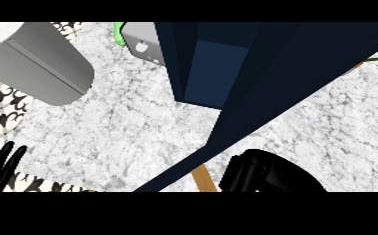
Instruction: Pick up the bottled water, place it into the cabinet and close the cabinet
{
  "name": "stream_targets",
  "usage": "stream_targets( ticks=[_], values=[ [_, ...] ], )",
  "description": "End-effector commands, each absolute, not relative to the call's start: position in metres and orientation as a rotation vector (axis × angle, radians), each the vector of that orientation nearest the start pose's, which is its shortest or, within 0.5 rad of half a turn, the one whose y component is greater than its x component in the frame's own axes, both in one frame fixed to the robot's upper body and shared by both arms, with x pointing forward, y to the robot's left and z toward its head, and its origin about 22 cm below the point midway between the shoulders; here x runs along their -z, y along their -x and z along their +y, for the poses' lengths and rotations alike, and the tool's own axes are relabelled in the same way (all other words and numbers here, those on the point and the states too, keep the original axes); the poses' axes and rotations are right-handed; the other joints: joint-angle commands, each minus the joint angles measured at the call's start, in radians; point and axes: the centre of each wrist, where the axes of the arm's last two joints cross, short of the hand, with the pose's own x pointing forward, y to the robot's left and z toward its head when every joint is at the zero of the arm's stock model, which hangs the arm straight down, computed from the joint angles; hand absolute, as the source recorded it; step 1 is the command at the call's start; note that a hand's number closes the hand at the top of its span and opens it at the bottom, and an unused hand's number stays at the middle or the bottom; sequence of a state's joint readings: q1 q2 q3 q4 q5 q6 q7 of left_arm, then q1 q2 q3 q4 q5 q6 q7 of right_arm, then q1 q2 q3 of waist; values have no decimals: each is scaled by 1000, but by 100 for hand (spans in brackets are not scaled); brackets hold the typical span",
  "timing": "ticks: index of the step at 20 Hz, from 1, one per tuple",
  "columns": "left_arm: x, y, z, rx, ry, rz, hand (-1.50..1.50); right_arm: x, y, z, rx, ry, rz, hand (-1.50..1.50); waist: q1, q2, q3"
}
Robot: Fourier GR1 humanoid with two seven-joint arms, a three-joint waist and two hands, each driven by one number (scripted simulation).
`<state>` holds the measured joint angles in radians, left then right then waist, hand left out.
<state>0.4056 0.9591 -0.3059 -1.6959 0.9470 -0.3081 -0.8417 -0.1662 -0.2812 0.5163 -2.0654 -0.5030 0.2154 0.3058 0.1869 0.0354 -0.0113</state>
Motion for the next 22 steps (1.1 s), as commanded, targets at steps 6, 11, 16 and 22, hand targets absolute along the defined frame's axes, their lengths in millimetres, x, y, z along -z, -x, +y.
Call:
stream_targets(
  ticks=[6,11,16,22],
  values=[
    [-29,-121,391,-53,480,-1851,-150,-144,-310,-106,-373,-566,-1602,150,-43,-13,8],
    [-24,-114,394,-79,488,-1861,-150,-145,-366,-97,-365,-460,-1601,150,-71,-13,10],
    [-36,-120,399,-65,515,-1865,-150,-144,-393,-98,-373,-420,-1601,150,-75,-10,11],
    [-27,-119,387,-69,512,-1849,-150,-138,-401,-86,-385,-440,-1601,150,-110,-13,10]
  ],
)
